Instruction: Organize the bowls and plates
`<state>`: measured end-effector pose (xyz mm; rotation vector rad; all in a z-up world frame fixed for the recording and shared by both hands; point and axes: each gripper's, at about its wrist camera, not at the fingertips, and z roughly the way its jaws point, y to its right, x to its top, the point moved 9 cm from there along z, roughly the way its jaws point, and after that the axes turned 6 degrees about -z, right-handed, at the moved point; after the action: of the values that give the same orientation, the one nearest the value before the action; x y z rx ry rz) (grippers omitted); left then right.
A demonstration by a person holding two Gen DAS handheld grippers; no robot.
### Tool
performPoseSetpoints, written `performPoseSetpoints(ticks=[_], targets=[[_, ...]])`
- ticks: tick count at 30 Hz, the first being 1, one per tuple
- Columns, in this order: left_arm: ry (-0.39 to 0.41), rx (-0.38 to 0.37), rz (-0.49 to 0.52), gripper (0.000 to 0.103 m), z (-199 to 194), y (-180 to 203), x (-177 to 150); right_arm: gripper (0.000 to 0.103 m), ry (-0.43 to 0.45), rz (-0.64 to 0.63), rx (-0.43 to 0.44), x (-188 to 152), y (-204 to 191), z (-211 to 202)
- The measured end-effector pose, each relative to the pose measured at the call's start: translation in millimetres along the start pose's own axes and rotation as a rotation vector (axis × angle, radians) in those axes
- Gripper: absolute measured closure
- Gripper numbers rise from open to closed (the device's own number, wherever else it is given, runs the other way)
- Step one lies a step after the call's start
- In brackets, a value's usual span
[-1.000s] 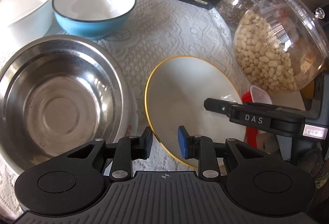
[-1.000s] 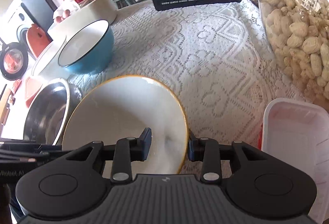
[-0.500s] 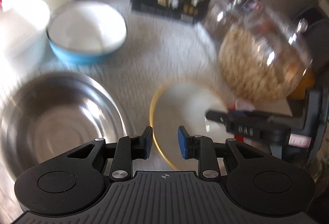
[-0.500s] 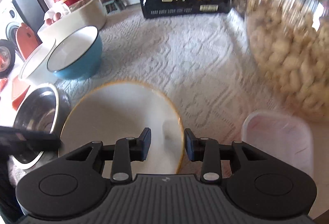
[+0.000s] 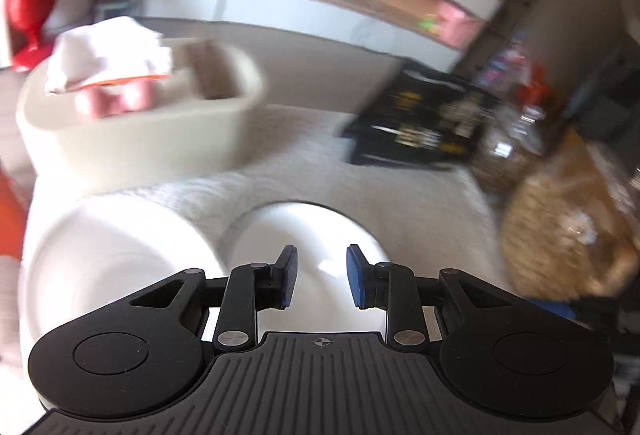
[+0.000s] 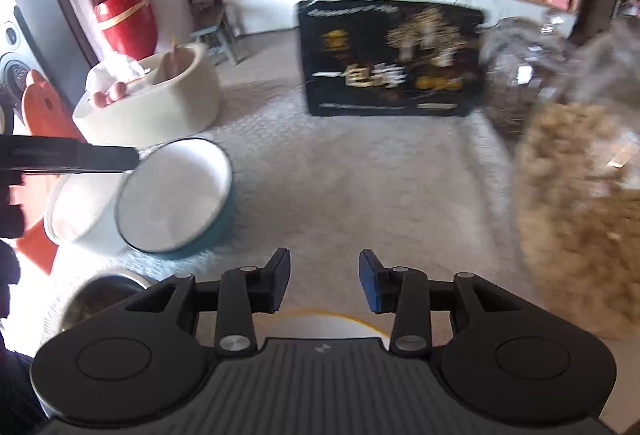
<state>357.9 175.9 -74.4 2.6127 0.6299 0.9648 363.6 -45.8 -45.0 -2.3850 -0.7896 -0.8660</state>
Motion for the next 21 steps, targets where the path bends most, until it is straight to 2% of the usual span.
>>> performPoseSetpoints(ticks=[3, 5, 9, 11, 17, 21], targets=[[0.044, 0.055, 0.031, 0.073, 6, -8, 14, 0.064, -0.029, 0.02, 0.044, 16, -23, 32], [0.031, 0.052, 0.067, 0.073, 15, -6, 21, 0.064, -0.047, 0.048, 0.075, 24, -36, 51], [-0.023, 0.134, 0.128, 0.073, 40, -13, 18, 0.063, -0.082, 0.093, 0.1, 30, -49, 78], [-0.041, 0.149, 0.13, 0.073, 49, -16, 15, 0.06, -0.121, 0.113, 0.104, 26, -51, 91], [-0.082, 0.181, 0.141, 0.074, 69, -24, 8, 0.06, -0.221, 0.144, 0.207, 6, -72, 119], [-0.082, 0.19, 0.138, 0.071, 71, -26, 5, 0.06, -0.235, 0.122, 0.225, 2, -84, 130]])
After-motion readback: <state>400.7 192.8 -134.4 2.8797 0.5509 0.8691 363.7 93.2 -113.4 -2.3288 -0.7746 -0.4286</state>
